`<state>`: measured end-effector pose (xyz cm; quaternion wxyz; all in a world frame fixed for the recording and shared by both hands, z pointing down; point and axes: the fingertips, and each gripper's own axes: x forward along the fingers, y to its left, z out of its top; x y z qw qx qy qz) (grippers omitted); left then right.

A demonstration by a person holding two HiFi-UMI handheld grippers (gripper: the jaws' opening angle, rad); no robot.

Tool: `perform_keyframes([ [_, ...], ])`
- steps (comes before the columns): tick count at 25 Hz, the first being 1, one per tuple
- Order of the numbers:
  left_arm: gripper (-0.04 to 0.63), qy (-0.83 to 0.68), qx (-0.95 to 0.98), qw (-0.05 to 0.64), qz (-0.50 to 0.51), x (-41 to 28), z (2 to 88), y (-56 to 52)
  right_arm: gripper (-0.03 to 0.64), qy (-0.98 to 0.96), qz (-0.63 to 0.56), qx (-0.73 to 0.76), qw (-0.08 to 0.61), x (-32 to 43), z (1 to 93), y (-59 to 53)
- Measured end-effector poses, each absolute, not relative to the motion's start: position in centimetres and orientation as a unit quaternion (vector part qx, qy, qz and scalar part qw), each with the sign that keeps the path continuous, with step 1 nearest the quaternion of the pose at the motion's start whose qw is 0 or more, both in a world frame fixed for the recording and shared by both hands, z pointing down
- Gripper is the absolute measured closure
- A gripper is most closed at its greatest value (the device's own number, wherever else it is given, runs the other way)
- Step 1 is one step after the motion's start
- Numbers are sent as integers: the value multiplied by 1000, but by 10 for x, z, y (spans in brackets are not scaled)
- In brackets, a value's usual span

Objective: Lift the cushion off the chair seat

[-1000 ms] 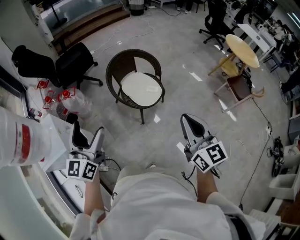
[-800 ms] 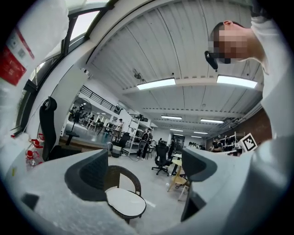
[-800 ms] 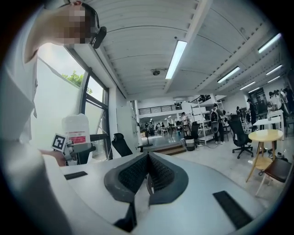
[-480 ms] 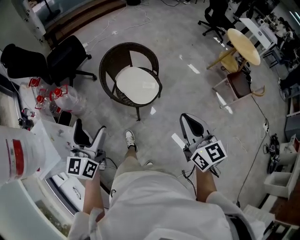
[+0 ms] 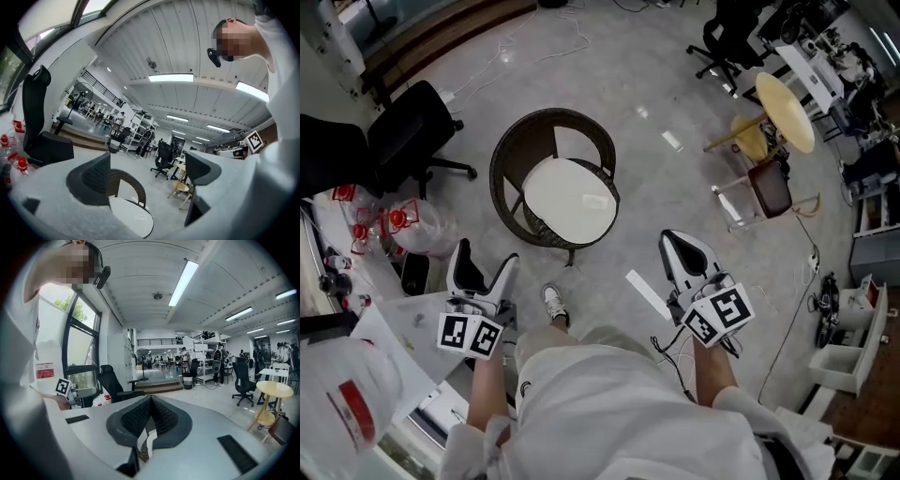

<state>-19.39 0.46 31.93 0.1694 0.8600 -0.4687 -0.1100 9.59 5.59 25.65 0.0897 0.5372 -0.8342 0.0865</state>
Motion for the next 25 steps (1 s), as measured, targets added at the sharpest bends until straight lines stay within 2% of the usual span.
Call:
perform_keyframes([
  [10, 107, -437, 870, 211, -91, -159, 346, -76, 615, -824, 102, 548, 101, 104, 258, -8],
  [19, 107, -461, 856, 222, -71, -134, 357, -119, 615, -845, 110, 518, 77, 135, 264, -81],
  [25, 107, -494, 832, 250, -26, -121, 413, -133, 615, -866, 142, 470, 95, 134, 301, -113],
])
